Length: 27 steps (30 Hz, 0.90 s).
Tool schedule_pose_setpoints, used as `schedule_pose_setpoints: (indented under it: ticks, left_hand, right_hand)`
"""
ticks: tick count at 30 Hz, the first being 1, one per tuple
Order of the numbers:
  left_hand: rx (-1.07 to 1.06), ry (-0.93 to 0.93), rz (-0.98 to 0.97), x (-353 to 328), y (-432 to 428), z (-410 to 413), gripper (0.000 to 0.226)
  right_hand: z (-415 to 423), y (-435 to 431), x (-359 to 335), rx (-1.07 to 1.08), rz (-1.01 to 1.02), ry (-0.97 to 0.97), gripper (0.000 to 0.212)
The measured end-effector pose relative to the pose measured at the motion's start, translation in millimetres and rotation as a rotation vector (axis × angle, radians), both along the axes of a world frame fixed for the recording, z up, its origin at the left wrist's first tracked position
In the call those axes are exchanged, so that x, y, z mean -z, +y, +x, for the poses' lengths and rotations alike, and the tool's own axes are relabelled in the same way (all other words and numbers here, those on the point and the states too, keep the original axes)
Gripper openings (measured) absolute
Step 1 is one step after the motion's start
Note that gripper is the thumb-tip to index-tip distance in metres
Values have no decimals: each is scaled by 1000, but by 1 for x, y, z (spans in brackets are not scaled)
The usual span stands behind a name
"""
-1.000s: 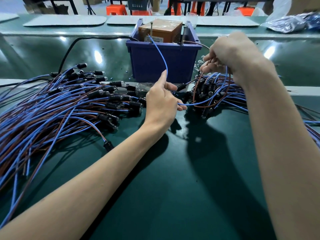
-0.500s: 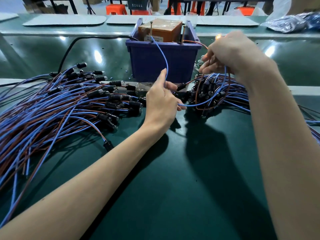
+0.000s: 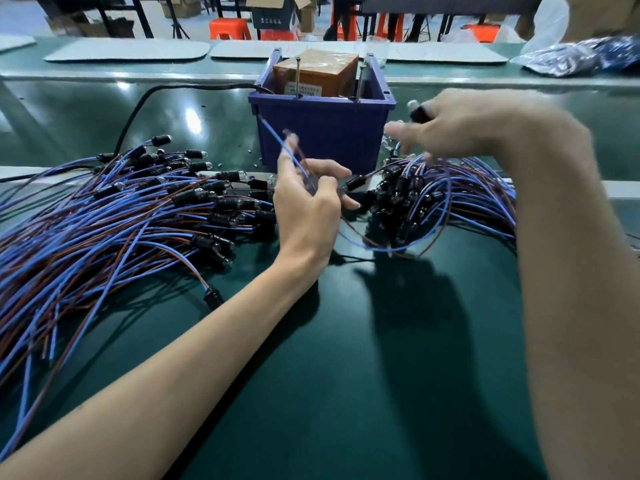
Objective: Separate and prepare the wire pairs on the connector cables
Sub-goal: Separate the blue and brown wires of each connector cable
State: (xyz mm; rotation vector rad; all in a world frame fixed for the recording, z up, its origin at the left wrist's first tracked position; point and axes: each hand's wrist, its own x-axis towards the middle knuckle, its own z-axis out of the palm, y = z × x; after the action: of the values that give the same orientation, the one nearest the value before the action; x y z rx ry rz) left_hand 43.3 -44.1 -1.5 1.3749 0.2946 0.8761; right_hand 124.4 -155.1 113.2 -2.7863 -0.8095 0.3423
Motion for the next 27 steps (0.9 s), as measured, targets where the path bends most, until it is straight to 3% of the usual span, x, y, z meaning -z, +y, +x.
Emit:
schedule_pose_setpoints:
  ticks: [3,5,9,11,13,16,19,23,27]
  left_hand:
    - [108,-24,36,-1,-4,-5,25]
    - [191,-37,79,-3,-9,-9,19]
    - [490,40,138,-5,-9,-17,32]
    - [710,157,183,-5,-7,-19,53]
    - [790,213,223,-4,-6,-20,72]
    - [696,213,237,-2,-7,-16,76]
    - [513,225,312,1,-9,-8,65]
    - [323,268,557,8,-8,0,50]
    - [280,295,613,10,-5,1,48]
  right_hand:
    - [22,-17,6,159,127,-59,50]
    - [32,-26,7,293,238,-135,43]
    - [39,-26,10,376,253,-401,31]
    - [38,-17,15,321,227,-468,29]
    - [33,-3,21,265,210,-459,28]
    - [21,8,36,105,182,-443,27]
    - [15,6,61,-67,157,-450,31]
    - [10,-2,80,-71,171,-395,43]
    - [2,-9,84,-87,334,-407,44]
